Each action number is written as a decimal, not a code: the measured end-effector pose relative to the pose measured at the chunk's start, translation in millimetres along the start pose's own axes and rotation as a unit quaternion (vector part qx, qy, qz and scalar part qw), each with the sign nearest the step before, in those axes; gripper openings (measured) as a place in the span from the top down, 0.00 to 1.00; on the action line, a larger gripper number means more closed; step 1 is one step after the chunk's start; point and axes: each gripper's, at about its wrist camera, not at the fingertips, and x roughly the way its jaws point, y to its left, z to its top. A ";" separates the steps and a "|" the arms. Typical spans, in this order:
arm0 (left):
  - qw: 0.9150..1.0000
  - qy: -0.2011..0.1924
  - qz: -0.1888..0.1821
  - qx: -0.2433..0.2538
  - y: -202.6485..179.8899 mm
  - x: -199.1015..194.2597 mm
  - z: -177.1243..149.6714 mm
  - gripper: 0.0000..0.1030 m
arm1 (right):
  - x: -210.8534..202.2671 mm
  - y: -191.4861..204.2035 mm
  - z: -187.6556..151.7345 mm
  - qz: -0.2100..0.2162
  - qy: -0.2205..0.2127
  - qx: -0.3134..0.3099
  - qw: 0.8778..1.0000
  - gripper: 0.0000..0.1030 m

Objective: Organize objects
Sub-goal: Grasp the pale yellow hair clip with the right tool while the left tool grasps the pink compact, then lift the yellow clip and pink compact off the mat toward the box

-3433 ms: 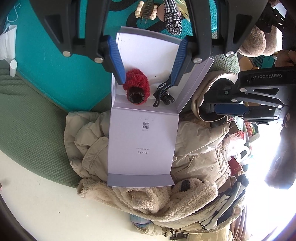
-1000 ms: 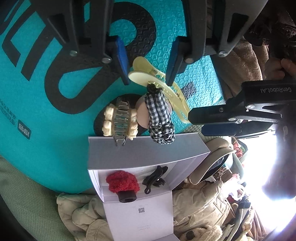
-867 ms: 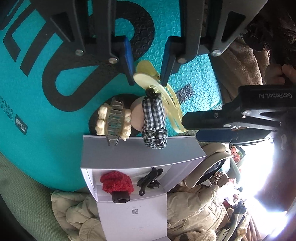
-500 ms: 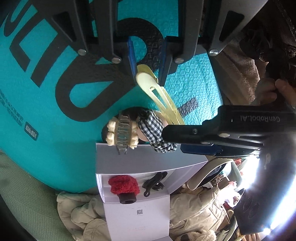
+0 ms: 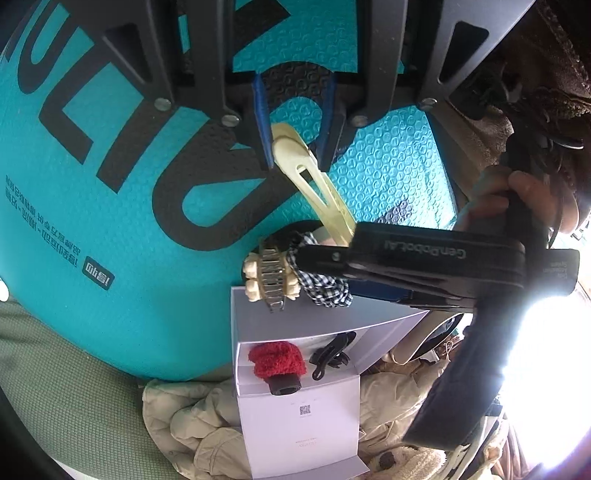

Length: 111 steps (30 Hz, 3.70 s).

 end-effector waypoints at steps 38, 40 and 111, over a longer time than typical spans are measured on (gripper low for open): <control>0.999 0.018 0.010 0.031 3.4 15.5 -10.4 0.42 | -7.5 -15.6 -24.3 -0.053 0.030 -0.008 0.998 0.72; 0.999 0.015 0.011 0.032 3.7 15.0 -12.4 0.42 | -10.7 -23.0 -25.8 -0.063 0.027 0.004 0.998 0.72; 0.997 -0.035 0.038 -0.052 33.3 -59.2 -97.6 0.53 | 9.1 42.2 -7.9 -0.014 -0.018 -0.089 0.996 0.78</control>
